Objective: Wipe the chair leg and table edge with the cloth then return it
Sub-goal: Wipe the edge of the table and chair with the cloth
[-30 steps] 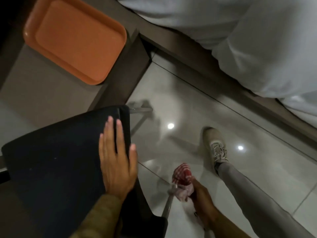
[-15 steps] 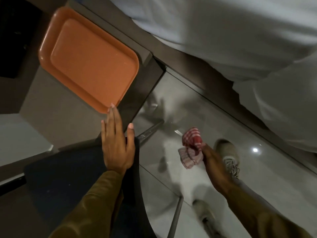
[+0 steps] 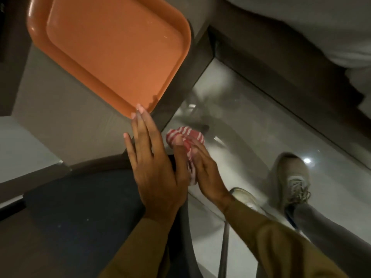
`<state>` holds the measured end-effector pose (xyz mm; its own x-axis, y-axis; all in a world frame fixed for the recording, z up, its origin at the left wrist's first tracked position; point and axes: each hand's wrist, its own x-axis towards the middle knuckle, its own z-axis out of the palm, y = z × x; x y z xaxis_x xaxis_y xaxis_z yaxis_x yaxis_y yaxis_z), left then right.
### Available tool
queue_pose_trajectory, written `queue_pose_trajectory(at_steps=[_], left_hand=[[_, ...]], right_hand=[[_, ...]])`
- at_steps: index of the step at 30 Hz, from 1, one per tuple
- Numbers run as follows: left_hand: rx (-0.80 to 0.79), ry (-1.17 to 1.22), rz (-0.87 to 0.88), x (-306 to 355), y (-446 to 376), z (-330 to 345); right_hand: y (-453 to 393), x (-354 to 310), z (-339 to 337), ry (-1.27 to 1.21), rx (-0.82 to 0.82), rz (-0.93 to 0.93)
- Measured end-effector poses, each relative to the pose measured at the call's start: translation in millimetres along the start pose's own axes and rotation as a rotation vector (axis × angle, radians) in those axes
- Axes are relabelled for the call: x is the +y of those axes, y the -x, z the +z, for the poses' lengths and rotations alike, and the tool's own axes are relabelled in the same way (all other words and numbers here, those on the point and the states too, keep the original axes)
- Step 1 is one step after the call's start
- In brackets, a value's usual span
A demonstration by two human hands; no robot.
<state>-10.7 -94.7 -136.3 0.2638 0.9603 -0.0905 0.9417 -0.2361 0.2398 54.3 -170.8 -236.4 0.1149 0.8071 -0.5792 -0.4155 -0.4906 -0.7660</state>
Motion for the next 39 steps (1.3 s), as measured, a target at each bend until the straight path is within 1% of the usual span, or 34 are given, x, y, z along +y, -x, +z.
queue_pose_trajectory(at_steps=[1, 4, 8, 10, 14, 16, 18, 20, 22, 23, 24, 26, 30, 32, 34, 36, 39], left_hand=[[0.002, 0.010, 0.011, 3, 0, -2], [-0.012, 0.051, 0.007, 1, 1, -1], [-0.023, 0.090, -0.004, -1, 1, -1], [-0.042, 0.099, -0.019, 0, 0, -3], [-0.075, 0.077, -0.014, 1, 0, -6], [-0.078, 0.059, -0.003, -1, 1, -5], [-0.077, 0.055, 0.006, -2, 1, -3], [-0.070, 0.056, 0.009, -2, 2, -2], [-0.066, 0.066, 0.008, -2, 2, -2], [-0.067, 0.072, 0.004, -2, 1, -2], [-0.066, 0.072, -0.001, -2, 1, -3], [-0.067, 0.070, -0.009, -1, 1, -4], [-0.086, 0.045, -0.008, 2, 1, -6], [-0.099, 0.027, 0.004, 1, 2, -6], [-0.092, 0.019, 0.015, 0, 1, -3], [-0.073, 0.014, 0.024, -3, 2, -1], [-0.042, 0.039, 0.016, -5, 2, 1]], right_hand=[[-9, 8, -5, 0.023, 0.002, 0.002], [-44, 24, -21, -0.012, 0.086, 0.154], [-66, 16, -23, -0.022, 0.175, 0.290], [-52, -1, -18, -0.074, 0.143, 0.282], [10, -27, -4, -0.041, -0.034, 0.094], [17, -28, 0, 0.018, -0.056, 0.048], [8, -16, -3, 0.059, -0.034, 0.034], [-12, 3, -10, 0.049, 0.053, 0.122], [-37, 8, -24, 0.007, 0.128, 0.285], [-45, 8, -29, -0.004, 0.141, 0.355], [-48, 6, -30, -0.008, 0.139, 0.386], [-35, -5, -24, -0.028, 0.112, 0.352], [35, -36, -6, -0.059, -0.051, 0.109], [34, -29, -7, -0.023, -0.024, 0.092], [14, -15, -16, 0.047, -0.009, 0.111], [-15, -6, -26, 0.128, 0.034, 0.196], [-43, -8, -37, 0.096, 0.093, 0.352]])
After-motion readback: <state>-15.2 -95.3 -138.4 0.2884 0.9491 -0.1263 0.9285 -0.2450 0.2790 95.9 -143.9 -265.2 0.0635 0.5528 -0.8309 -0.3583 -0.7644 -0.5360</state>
